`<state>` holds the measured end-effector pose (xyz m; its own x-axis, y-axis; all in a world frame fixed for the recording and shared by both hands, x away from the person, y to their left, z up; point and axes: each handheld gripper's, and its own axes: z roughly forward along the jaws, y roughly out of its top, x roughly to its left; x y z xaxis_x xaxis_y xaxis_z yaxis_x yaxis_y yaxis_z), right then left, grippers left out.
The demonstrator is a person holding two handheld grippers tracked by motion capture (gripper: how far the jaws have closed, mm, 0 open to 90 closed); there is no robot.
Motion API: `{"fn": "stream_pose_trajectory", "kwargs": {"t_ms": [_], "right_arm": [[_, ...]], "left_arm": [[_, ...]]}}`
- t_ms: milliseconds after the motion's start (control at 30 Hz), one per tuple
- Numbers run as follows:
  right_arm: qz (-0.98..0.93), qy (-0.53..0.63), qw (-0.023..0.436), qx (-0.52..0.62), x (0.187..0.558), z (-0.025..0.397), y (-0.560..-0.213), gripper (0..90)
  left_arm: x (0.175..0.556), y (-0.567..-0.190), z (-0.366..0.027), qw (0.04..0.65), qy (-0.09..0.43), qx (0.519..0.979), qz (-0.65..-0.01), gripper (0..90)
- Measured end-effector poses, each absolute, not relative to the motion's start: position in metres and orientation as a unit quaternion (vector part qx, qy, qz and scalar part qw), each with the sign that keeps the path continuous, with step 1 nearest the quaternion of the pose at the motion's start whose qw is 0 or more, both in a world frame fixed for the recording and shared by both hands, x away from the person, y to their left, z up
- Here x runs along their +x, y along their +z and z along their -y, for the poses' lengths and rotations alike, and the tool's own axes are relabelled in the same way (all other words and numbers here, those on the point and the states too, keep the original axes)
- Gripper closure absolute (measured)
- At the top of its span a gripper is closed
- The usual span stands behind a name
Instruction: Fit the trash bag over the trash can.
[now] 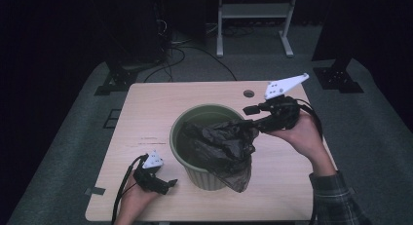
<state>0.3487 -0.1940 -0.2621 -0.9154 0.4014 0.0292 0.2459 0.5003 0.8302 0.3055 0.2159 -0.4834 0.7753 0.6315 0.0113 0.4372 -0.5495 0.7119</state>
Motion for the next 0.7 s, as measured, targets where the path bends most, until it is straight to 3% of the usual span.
{"fn": "stream_pose_trajectory", "kwargs": {"t_ms": [267, 533, 700], "right_arm": [[-0.844, 0.493, 0.056, 0.201, 0.333, 0.224, -0.269, 50.0], [-0.854, 0.481, 0.033, 0.197, 0.337, 0.218, -0.286, 88.5], [-0.850, 0.487, 0.044, 0.197, 0.349, 0.204, -0.284, 89.8]], "left_arm": [[0.306, -0.483, -0.216, 0.362, 0.134, 0.870, -0.307, 0.0], [0.306, -0.483, -0.216, 0.362, 0.134, 0.870, -0.307, 0.0], [0.306, -0.483, -0.216, 0.362, 0.134, 0.870, -0.307, 0.0]]}}
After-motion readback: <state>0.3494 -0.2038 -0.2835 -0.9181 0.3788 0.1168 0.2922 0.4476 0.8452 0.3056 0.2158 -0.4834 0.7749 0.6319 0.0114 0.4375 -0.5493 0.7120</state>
